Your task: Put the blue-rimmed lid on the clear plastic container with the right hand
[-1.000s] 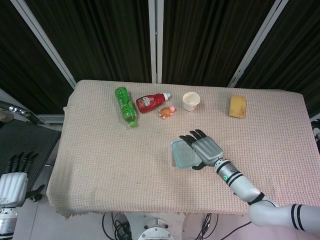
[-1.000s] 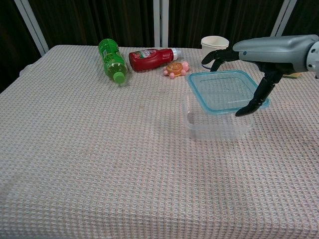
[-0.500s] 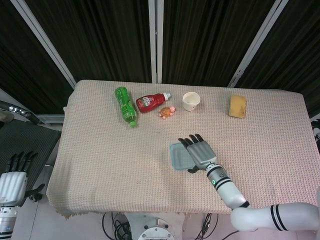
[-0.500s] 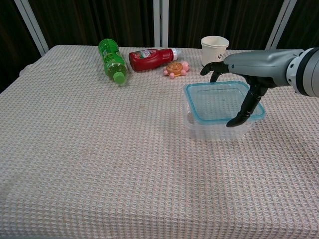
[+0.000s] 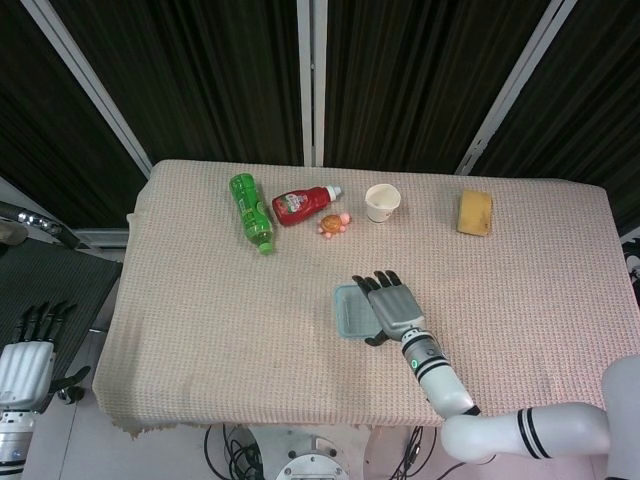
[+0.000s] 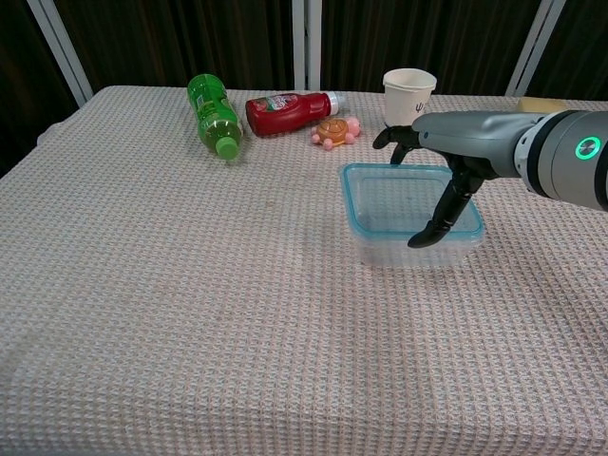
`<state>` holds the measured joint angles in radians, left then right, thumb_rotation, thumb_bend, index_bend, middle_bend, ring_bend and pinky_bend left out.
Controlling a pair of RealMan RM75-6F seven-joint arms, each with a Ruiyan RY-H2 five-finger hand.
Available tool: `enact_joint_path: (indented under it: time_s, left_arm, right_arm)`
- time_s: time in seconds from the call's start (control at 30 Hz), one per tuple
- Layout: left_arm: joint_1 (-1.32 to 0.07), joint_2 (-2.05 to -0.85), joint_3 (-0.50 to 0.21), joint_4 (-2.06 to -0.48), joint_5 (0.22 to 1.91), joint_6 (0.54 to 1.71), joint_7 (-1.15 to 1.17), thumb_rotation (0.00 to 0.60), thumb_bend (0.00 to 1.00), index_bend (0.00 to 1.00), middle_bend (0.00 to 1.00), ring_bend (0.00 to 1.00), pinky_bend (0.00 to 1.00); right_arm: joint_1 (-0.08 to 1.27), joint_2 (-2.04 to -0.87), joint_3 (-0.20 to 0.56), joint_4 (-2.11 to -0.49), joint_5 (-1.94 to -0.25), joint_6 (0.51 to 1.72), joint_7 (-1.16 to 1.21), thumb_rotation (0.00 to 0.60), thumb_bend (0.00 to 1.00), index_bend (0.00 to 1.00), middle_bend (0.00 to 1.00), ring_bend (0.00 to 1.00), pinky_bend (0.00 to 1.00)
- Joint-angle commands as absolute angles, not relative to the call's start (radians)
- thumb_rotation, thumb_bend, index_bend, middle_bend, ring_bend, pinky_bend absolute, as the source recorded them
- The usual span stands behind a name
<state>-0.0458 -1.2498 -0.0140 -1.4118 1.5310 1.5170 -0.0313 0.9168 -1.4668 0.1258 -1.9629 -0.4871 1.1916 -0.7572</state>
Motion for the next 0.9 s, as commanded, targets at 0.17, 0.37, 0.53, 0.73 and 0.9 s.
enact_joint_path:
  time_s: [0.17, 0.37, 0.53, 0.73, 0.9]
  left_arm:
    - [-0.053, -1.255, -0.013, -1.393, 1.530, 1.503, -0.048, 0.600, 0.00, 0.12, 0.08, 0.00, 0.00]
    - [-0.057, -1.257, -0.013, -1.382, 1.532, 1.501, -0.056, 0.600, 0.00, 0.12, 0.08, 0.00, 0.00]
    - [-0.054, -1.257, -0.012, -1.383, 1.528, 1.502, -0.057, 0.600, 0.00, 0.12, 0.08, 0.00, 0.00]
    - [-0.056, -1.259, -0.012, -1.383, 1.527, 1.499, -0.055, 0.600, 0.00, 0.12, 0.08, 0.00, 0.00]
    - [-0.059, -1.262, -0.013, -1.379, 1.527, 1.497, -0.056, 0.600, 0.00, 0.12, 0.08, 0.00, 0.00]
  right_arm:
    - [0.918, -1.499, 0.136, -1.949, -0.451, 1.223, -0.763, 0.600, 0.10, 0.05, 0.41, 0.05, 0.00]
    - [0.922, -1.519, 0.143, -1.922, -0.440, 1.211, -0.759, 0.600, 0.10, 0.05, 0.41, 0.05, 0.00]
    - [0.918, -1.521, 0.142, -1.918, -0.448, 1.205, -0.752, 0.600, 0.10, 0.04, 0.41, 0.05, 0.00]
    - [0.901, -1.506, 0.132, -1.929, -0.463, 1.216, -0.739, 0.600, 0.10, 0.04, 0.41, 0.05, 0.00]
    - [0.889, -1.499, 0.124, -1.935, -0.477, 1.219, -0.732, 0.600, 0.10, 0.04, 0.41, 0.05, 0.00]
